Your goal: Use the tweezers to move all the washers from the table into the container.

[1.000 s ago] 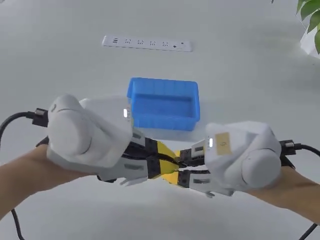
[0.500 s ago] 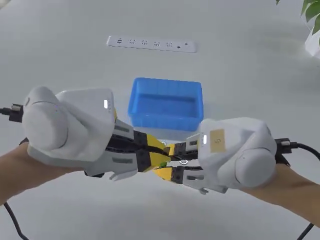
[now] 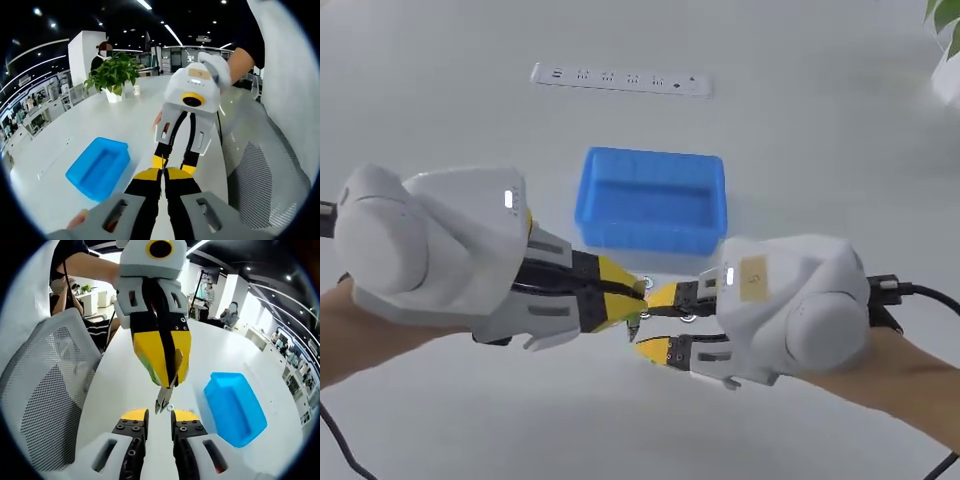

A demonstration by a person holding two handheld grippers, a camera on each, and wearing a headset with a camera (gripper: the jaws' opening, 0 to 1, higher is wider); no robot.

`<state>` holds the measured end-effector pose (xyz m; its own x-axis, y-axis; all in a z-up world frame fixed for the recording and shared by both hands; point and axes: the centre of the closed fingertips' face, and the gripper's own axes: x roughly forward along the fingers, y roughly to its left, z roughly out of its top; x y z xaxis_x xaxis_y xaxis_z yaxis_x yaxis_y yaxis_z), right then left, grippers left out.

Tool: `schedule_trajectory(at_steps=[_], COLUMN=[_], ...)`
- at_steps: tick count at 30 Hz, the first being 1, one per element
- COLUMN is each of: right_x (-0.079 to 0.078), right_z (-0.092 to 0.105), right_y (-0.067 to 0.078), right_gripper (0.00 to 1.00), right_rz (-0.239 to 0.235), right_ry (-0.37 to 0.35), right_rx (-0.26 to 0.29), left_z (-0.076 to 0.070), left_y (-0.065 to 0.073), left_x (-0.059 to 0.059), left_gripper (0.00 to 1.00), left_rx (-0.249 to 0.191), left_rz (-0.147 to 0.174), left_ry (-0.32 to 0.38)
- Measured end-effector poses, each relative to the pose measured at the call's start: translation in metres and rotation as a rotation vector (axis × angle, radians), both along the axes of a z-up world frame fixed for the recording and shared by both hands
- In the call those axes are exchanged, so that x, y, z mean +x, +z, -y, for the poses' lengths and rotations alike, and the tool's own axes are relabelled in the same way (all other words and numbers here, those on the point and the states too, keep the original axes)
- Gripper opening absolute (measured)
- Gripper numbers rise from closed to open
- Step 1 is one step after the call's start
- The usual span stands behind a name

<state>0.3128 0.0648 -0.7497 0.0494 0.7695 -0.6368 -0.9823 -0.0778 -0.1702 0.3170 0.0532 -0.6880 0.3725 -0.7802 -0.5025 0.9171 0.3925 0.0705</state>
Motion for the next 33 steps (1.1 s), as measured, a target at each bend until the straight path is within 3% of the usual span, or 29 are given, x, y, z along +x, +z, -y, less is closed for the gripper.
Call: schedule_trajectory(at_steps=[6, 15, 18, 28, 33], right_x=[0.003, 0.004, 0.001, 0.001, 0.003], right_z=[0.006, 0.014, 0.018, 0.032, 0.036], right_y=[-0.002, -0.001, -0.001, -0.004, -0.009], right_gripper=[0.19, 0.19, 0.19, 0.19, 0.19], right_rz=[-0.006, -0.004, 0.001, -0.047, -0.04], right_ry=[-0.034, -0.058, -0.066, -0.135, -0.125], right_rx=[0.0, 0.009, 0.01, 0.037, 0.016], left_z=[-0.016, -0.028, -0.028, -0.024, -0.023], left_y=[-0.005, -0.008, -0.007, -0.013, -0.02], left_x=[0.005, 0.007, 0.009, 0.018, 0.021], left_gripper=[0.06, 0.06, 0.06, 0.06, 0.06], left_rx=[-0.007, -0.015, -0.029, -0.03, -0.018], left_rz=[0.007, 0.014, 0.014, 0.013, 0.007], left_ry=[0.032, 0.052, 0.056, 0.055, 0.055])
